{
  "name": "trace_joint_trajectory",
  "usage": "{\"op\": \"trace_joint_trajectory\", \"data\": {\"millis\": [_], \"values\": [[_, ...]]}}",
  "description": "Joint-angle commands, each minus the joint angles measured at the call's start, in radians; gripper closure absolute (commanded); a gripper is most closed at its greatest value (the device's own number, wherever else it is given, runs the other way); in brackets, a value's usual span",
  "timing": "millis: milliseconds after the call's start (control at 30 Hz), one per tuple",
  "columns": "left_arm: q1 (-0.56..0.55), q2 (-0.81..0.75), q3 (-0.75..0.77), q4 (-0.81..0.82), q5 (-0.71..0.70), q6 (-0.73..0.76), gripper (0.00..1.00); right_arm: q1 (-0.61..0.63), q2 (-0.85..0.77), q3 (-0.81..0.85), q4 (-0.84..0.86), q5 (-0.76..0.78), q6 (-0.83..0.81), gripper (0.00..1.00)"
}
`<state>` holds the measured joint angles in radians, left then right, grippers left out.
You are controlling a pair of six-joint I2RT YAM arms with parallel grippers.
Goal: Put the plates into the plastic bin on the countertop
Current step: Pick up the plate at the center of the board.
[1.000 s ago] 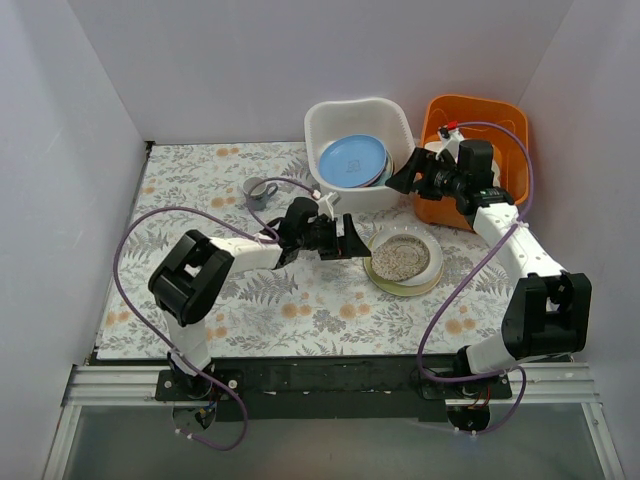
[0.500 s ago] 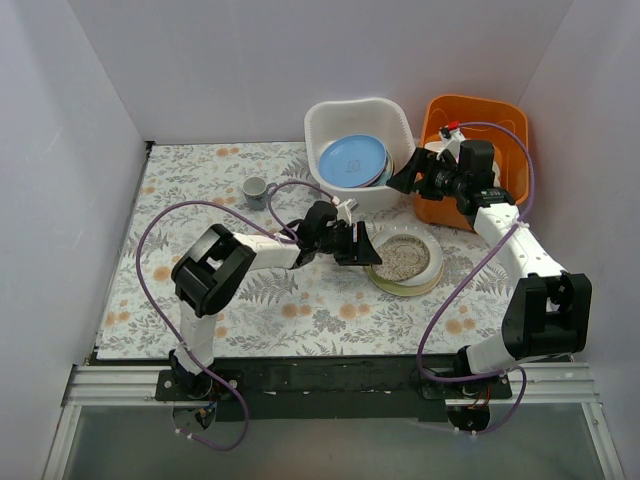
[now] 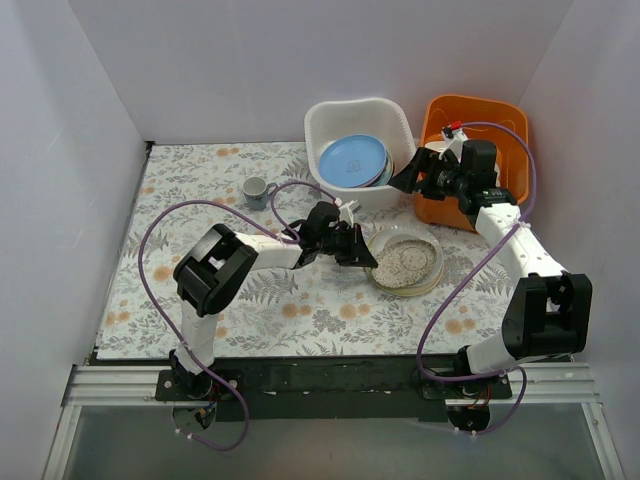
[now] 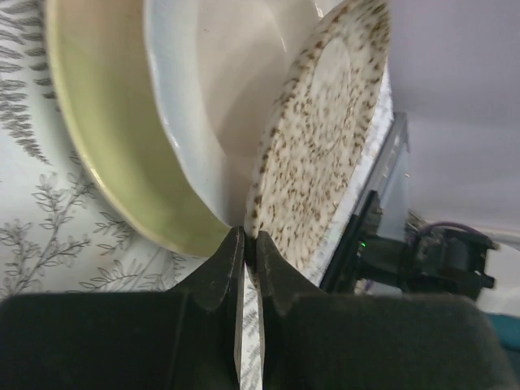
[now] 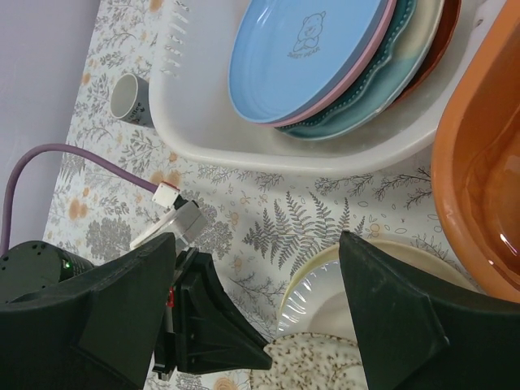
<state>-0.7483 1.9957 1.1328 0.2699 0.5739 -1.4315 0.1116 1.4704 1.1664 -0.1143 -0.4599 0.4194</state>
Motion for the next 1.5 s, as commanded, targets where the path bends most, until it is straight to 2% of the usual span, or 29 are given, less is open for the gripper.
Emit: {"op": "trace_joint_trajectory", "data": {"millis": [0, 467, 700, 867, 1467], "values": [[-0.010, -0.038, 0.010, -0.018, -0.008, 0.037, 1.00, -0.006, -0.024, 0.013, 0.021, -0.016, -0.008, 0.12], [-0.010, -0.100, -0.007, 0.002, -0.026, 0.042, 1.00, -0.006, -0.015, 0.021, 0.022, -0.022, -0.005, 0.12], [-0.010, -0.185, -0.011, -0.027, -0.083, 0.063, 1.00, -0.007, -0.022, 0.030, 0.018, -0.031, -0.007, 0.11], [0.004, -0.254, -0.037, -0.044, -0.111, 0.069, 1.00, -0.006, -0.036, 0.018, 0.028, -0.046, -0.007, 0.07], [0.176, -0.451, -0.209, 0.017, -0.077, 0.039, 1.00, 0.003, -0.033, 0.001, 0.048, -0.108, 0.015, 0.02]]}}
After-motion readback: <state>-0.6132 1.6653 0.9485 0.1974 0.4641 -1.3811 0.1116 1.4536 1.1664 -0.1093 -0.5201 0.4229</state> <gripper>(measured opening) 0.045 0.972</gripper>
